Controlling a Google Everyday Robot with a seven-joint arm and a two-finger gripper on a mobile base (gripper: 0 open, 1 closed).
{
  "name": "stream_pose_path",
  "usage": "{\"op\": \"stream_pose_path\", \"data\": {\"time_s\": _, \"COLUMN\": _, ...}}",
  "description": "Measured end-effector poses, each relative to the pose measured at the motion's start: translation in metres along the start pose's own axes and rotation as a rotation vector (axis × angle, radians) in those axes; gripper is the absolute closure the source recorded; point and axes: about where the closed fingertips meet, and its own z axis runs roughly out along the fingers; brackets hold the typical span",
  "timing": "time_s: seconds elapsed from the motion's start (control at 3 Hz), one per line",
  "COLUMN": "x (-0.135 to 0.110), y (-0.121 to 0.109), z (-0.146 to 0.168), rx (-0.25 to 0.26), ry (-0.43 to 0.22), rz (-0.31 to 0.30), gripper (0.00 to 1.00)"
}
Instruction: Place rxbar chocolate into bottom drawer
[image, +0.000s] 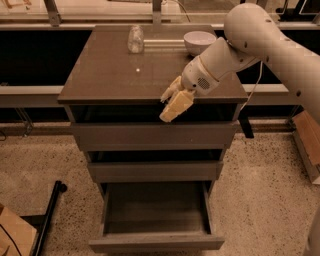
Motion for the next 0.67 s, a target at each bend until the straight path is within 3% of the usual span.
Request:
{"op": "stream_pose_path", "data": {"time_s": 0.33, "x": 0.01, "y": 0.01, "z": 0.003, "rx": 0.001, "ry": 0.053, "rz": -0.029, "gripper": 1.0}}
{"op": "stream_pose_path", "data": {"time_s": 0.67, "x": 0.035, "y": 0.027, "z": 0.019, "rx": 0.02, "ry": 0.061, "rz": -0.011, "gripper": 1.0}}
